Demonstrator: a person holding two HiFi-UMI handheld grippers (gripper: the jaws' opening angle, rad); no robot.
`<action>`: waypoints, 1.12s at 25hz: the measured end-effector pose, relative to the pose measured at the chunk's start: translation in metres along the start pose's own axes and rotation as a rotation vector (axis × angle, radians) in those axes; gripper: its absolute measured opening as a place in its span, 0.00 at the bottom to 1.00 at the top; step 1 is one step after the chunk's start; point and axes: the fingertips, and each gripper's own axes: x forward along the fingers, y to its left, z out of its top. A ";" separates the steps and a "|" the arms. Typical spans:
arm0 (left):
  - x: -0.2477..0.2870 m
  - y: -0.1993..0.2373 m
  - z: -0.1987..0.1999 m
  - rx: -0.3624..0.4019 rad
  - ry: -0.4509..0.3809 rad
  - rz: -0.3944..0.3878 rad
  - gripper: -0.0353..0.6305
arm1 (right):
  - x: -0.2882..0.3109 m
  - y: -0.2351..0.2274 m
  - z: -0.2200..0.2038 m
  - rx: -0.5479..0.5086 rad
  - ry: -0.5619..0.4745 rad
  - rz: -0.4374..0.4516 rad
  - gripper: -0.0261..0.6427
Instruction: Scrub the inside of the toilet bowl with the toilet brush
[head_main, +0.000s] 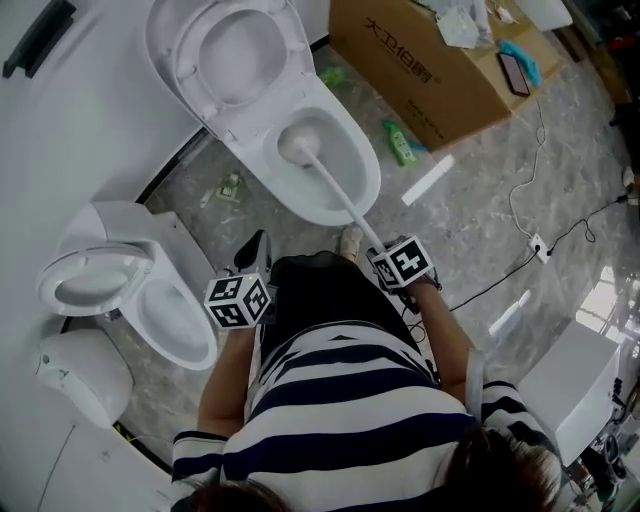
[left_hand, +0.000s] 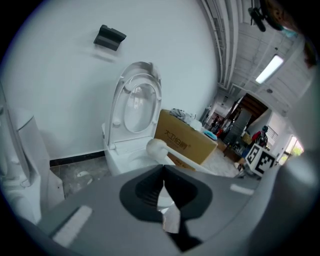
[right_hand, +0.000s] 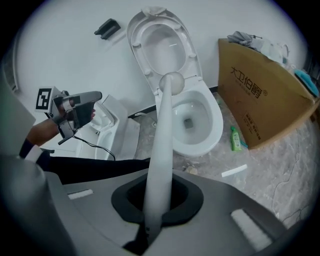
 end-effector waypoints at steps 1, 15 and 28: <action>0.010 -0.002 0.002 -0.002 0.003 0.007 0.05 | 0.002 -0.009 0.004 -0.025 0.019 0.001 0.04; 0.092 -0.008 0.006 0.009 0.033 0.113 0.05 | 0.041 -0.091 0.032 -0.218 0.222 0.056 0.04; 0.152 0.015 -0.029 0.102 0.209 0.016 0.05 | 0.095 -0.119 0.063 -0.152 0.388 0.006 0.04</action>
